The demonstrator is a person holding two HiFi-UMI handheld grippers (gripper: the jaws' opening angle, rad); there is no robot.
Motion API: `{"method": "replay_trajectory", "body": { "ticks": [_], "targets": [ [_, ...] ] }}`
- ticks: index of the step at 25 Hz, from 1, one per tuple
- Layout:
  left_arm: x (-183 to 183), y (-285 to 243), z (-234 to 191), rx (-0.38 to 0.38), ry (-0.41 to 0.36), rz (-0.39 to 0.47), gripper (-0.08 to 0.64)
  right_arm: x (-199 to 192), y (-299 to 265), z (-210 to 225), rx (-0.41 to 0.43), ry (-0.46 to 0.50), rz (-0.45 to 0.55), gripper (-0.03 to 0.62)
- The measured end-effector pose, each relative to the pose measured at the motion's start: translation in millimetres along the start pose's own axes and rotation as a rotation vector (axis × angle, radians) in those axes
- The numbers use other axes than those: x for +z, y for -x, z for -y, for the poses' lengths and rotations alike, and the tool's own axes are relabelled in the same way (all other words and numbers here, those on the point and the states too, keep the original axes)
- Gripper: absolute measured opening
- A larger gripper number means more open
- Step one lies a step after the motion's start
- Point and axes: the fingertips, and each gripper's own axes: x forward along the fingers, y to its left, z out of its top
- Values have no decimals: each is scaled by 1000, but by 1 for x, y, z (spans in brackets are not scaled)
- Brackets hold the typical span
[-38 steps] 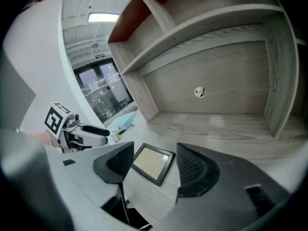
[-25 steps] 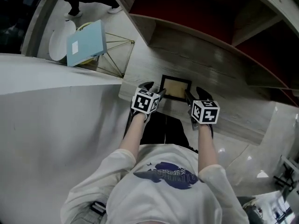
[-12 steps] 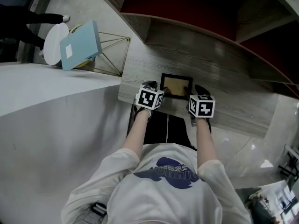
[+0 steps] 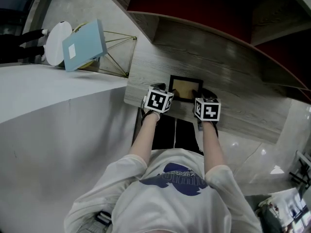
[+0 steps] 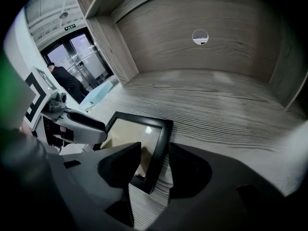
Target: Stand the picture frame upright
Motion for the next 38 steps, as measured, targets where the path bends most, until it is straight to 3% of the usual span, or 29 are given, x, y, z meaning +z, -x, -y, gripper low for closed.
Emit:
{"method": "replay_trajectory", "body": {
  "ticks": [7,13,24,26,38],
  "targets": [
    [0,-1,-2,15,-23,-13,227,0,-1,1,-7,-6,-2,159],
    [1,-1,3,-37,42,11,179,1,0,2,-15,-14,2,155],
    [0,-3,1,-19,37,4,141,0,0,2,-22,-28,9,130],
    [0,-4,2,-23,47,4,107,0,0,3,-28,-32,11,123],
    [2,-3,3,-31,48,51,92,1,2,9,-37,-76,42,75]
  ]
}}
